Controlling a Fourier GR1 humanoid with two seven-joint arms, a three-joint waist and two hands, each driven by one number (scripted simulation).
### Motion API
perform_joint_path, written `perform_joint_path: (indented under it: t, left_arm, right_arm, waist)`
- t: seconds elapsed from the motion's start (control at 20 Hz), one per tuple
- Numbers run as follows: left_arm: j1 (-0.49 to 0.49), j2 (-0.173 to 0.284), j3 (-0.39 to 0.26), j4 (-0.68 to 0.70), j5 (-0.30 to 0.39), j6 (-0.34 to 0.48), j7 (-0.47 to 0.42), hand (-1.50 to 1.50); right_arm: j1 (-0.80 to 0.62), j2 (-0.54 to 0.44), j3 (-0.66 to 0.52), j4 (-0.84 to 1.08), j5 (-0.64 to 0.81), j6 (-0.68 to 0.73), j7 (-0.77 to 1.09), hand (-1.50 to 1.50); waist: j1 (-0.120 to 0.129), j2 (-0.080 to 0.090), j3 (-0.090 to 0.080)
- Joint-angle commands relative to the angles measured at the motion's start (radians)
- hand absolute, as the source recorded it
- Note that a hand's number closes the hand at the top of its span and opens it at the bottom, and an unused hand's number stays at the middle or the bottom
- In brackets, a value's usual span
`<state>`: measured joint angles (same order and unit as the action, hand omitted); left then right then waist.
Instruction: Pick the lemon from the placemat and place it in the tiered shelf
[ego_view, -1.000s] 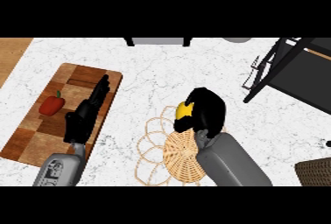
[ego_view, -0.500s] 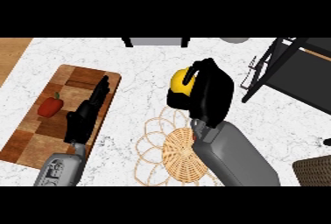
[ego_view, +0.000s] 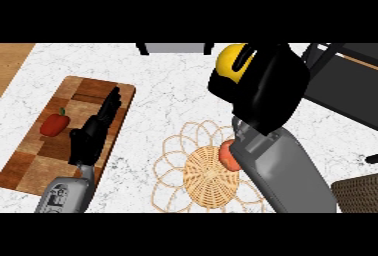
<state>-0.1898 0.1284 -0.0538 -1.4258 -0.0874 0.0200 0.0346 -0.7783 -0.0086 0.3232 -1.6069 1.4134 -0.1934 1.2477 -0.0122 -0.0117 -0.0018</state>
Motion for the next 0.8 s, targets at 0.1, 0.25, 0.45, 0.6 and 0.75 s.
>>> perform_joint_path:
  t: [0.1, 0.25, 0.45, 0.6, 0.75]
  left_arm:
    - [0.030, -0.001, -0.002, 0.025, -0.014, 0.004, -0.032, 0.00]
    - [-0.006, 0.000, 0.014, 0.013, -0.005, 0.007, -0.020, 0.00]
    - [-0.020, 0.001, 0.018, 0.007, -0.003, 0.003, -0.005, 0.00]
    - [0.023, -0.033, -0.030, -0.019, -0.039, 0.027, -0.002, 0.00]
    - [0.011, -0.025, -0.011, 0.000, -0.019, 0.008, -0.010, 0.00]
  right_arm:
    - [-0.094, 0.008, -0.106, -0.058, 0.143, 0.231, 0.178, 1.50]
    - [-0.138, 0.008, -0.153, -0.078, 0.180, 0.307, 0.142, 1.50]
    - [-0.164, -0.026, -0.287, -0.085, 0.169, 0.300, 0.045, 1.50]
    - [-0.194, -0.018, -0.308, -0.096, 0.228, 0.346, 0.041, 1.50]
    - [-0.177, -0.074, -0.394, -0.136, 0.201, 0.377, -0.048, 1.50]
  waist:
    - [-0.004, 0.003, 0.000]
    - [-0.002, 0.004, 0.000]
    - [0.002, 0.008, 0.001]
    - [0.007, 0.007, 0.001]
    - [0.002, 0.008, 0.001]
